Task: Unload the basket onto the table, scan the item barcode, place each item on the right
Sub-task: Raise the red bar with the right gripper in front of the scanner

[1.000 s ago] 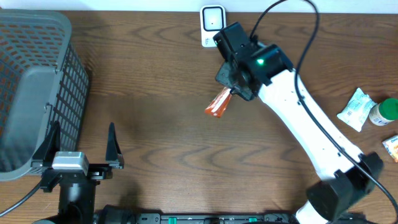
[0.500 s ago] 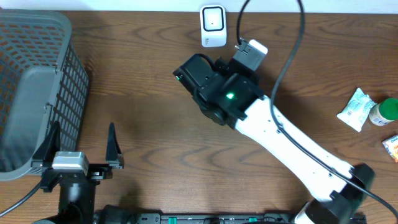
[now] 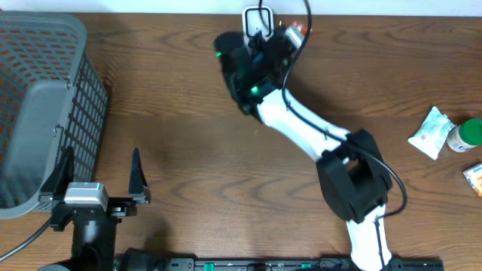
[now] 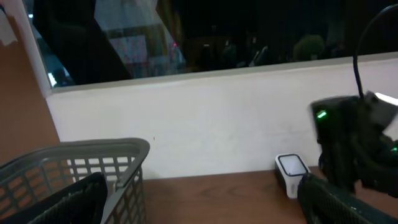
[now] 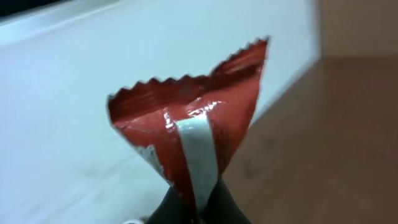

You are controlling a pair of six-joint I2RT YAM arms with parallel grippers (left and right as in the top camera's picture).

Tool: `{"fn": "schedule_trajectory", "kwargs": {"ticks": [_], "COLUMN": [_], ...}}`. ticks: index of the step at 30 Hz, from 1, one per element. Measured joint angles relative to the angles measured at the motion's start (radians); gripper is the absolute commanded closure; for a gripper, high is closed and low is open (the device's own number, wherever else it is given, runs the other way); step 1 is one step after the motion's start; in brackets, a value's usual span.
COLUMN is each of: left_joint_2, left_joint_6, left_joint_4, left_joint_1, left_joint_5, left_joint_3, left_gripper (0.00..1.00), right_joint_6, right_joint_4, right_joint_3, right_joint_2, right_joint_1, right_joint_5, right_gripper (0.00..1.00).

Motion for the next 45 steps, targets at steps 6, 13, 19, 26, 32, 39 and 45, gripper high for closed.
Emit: {"fn": "schedule_trajectory", "kwargs": {"ticks": [6,13,19,26,32,39,45], "left_joint_2": [0.0,0.0,0.0,0.0,0.0,0.0,0.0], "left_joint_6": [0.0,0.0,0.0,0.0,0.0,0.0,0.0], "left_joint_4": [-0.013,-0.046,-0.045,-0.049,-0.052,-0.055,-0.066], "left_joint_1": [0.0,0.0,0.0,0.0,0.0,0.0,0.0], "left_joint_5": [0.001,0.0,0.0,0.0,0.0,0.0,0.0], "left_joint_3": [-0.002,-0.003,-0.003,-0.003,-0.003,-0.003,-0.003], "left_gripper": [0.02,0.02,0.02,0.02,0.02,0.02,0.02], "right_joint_6": [-0.574,-0.954,-1.051,-0.998,-0.855,-0.675,-0.617], "right_joint_4": [0.412,0.672,0.768,0.785,0.779,0.734,0.701], "right_joint_3": [0.002,0.003,0.003,0.003,0.003,0.015,0.035], "right_joint_2": [0.063,0.171,0.233,0.245,0.284,0.335,0.395], "right_joint_1": [-0.063,-0.068,-0.093,-0.127,-0.157,-0.201,-0.211], "right_joint_5": [-0.384,-0.638,-0.757,-0.853,-0.906,-0.949,-0.975], "right_gripper": [0.99,0.99,0.99,0.99,0.99,0.99,0.99]}}
